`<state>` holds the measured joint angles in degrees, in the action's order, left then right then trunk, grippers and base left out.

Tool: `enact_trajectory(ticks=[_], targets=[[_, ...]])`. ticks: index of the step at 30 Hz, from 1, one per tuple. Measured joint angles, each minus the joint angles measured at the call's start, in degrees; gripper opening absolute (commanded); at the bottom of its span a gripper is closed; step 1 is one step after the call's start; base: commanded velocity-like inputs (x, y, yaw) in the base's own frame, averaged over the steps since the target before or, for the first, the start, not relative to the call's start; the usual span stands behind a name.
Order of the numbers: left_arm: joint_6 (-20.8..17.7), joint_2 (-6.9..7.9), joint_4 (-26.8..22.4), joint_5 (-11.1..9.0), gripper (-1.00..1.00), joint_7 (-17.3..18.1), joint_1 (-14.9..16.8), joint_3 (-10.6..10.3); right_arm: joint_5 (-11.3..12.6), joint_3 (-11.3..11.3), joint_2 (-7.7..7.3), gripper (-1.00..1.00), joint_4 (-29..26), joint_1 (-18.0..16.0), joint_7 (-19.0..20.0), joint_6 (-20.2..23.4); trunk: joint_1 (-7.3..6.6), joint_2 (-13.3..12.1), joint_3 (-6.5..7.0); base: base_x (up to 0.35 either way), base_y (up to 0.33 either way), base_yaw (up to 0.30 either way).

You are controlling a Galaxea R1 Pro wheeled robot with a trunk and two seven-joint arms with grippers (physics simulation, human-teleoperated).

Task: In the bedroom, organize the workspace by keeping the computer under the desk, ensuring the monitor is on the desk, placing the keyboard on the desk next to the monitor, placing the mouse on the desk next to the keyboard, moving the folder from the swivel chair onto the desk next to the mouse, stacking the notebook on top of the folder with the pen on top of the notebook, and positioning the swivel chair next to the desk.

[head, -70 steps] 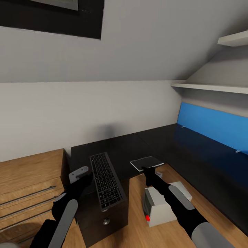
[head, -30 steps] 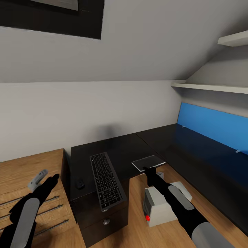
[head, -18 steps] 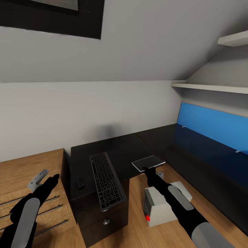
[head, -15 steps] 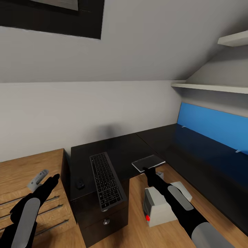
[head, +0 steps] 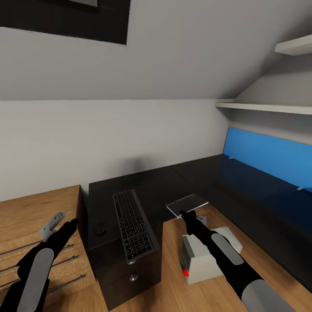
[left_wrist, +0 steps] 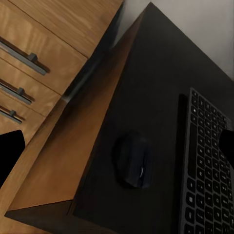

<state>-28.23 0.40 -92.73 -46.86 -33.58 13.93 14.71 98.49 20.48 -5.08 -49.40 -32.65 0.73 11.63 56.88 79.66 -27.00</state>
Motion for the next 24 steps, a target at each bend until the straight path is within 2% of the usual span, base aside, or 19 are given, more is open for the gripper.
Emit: enact_trajectory(ticks=[8,10,13,19,24], targets=[[0.0,-0.05,0.0,0.0,1.00,0.0,0.0,-0.2,-0.1,0.1,0.11,-1.00,-0.1,0.0,0.0,-0.1,0.00,0.0,0.00,0.000,0.000,0.000],[-0.4,-0.37,0.0,-0.1,1.00,0.2,0.0,-0.8,-0.1,-0.2,-0.38,-1.00,0.0,0.1,0.5,0.0,0.00,0.0,0.00,0.000,0.000,0.000],[-0.4,-0.78,0.1,0.0,1.00,0.1,0.0,-1.8,-0.2,-0.2,-0.10,-1.00,0.0,0.1,0.5,0.0,0.00,0.0,0.00,0.000,0.000,0.000],[-0.5,-2.11,0.0,0.0,1.00,0.1,0.0,-0.7,-0.2,-0.1,-0.61,-1.00,0.0,0.2,0.5,0.1,0.00,0.0,0.00,0.000,0.000,0.000],[-0.6,-2.44,0.0,0.0,1.00,0.1,0.0,-0.5,-0.2,-0.1,-1.04,-1.00,-0.1,0.2,0.5,0.2,0.00,0.0,0.00,0.000,0.000,0.000]])
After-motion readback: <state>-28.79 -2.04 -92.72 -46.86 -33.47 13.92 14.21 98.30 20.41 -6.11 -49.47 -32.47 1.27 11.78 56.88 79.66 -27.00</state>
